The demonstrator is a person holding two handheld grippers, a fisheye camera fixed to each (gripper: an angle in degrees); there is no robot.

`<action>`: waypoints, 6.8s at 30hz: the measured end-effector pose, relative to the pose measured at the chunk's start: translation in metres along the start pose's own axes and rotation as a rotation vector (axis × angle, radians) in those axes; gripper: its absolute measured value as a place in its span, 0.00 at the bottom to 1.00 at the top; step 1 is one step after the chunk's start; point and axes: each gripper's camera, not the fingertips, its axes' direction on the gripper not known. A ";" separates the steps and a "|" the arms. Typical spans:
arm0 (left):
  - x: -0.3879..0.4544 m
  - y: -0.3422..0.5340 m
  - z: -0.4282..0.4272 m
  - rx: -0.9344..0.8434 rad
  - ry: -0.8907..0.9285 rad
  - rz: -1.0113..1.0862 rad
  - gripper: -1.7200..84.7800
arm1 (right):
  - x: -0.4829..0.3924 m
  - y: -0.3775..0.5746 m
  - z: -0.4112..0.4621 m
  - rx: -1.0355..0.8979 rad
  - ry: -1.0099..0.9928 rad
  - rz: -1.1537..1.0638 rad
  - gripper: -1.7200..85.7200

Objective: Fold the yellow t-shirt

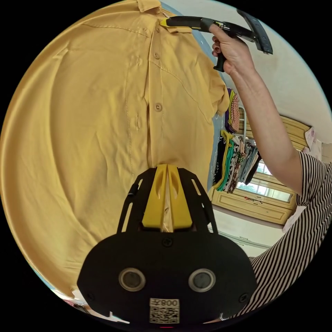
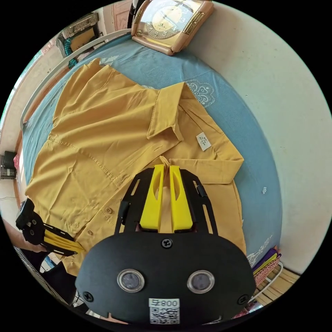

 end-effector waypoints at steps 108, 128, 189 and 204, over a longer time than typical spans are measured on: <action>-0.114 0.103 0.011 -0.140 0.339 -0.028 0.03 | 0.061 0.156 0.007 -0.016 -0.589 0.414 0.02; -0.103 0.128 -0.007 -0.142 0.249 0.004 0.03 | 0.073 0.155 0.004 0.012 -0.682 0.471 0.02; -0.111 0.137 -0.132 0.240 -0.347 -0.048 0.05 | 0.029 0.134 0.066 0.120 -0.678 0.260 0.02; -0.106 0.097 -0.138 0.225 -0.541 0.037 0.02 | -0.134 0.229 0.110 -0.363 -0.791 -0.207 0.02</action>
